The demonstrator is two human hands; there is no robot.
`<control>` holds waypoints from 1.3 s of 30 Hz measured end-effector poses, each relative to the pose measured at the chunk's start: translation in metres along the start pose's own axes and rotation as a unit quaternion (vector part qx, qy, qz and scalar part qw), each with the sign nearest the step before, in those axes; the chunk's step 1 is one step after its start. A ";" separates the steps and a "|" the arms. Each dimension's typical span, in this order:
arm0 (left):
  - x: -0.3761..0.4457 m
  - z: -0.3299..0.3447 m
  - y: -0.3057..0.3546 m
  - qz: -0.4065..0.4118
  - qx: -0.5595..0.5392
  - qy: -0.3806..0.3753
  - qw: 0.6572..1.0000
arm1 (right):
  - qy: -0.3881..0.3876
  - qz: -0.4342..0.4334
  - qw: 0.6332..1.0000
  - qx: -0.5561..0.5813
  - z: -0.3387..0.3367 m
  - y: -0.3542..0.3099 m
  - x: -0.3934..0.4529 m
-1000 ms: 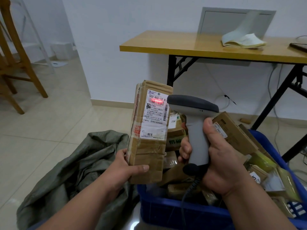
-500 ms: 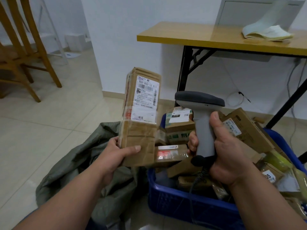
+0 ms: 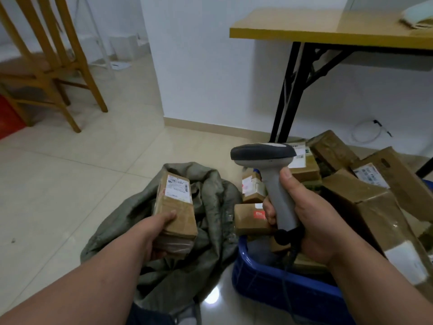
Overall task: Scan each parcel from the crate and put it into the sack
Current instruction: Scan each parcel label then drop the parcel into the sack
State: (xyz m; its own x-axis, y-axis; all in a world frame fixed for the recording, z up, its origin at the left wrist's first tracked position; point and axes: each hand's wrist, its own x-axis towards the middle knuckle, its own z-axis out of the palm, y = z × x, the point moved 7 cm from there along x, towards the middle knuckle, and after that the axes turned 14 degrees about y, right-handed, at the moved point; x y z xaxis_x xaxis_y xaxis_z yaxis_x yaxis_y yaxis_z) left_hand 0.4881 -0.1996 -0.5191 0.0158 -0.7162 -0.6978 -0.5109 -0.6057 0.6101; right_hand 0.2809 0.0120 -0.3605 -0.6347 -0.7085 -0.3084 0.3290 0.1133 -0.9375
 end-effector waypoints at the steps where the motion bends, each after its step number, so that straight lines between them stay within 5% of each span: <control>1: 0.005 0.004 0.002 -0.004 -0.006 0.003 1.000 | 0.007 -0.003 1.000 -0.004 0.001 0.001 0.003; 10: 0.017 0.021 0.047 0.131 -0.009 0.095 0.987 | 0.014 -0.003 0.997 0.071 -0.020 -0.008 0.016; 16: -0.054 0.076 0.071 0.294 0.032 0.019 0.955 | 0.017 -0.012 0.980 0.197 -0.053 -0.007 0.007; 22: -0.104 0.136 0.093 0.367 0.096 -0.022 0.925 | 0.062 -0.026 0.979 0.190 -0.081 -0.015 0.011; 31: -0.129 0.205 0.143 0.364 0.166 -0.036 0.916 | 0.248 -0.111 0.962 -0.013 -0.104 -0.018 0.034; 39: -0.130 0.228 0.138 0.293 0.144 -0.096 0.940 | 0.297 -0.188 0.928 -0.120 -0.093 -0.040 0.061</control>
State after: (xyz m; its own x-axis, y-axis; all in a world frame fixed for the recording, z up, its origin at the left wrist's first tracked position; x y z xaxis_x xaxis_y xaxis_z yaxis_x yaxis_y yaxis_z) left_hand 0.2197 -0.1113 -0.4298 -0.4830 -0.8047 -0.3451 -0.5954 0.0129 0.8033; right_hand 0.1643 0.0286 -0.3568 -0.9703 -0.2278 0.0808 -0.1144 0.1384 -0.9837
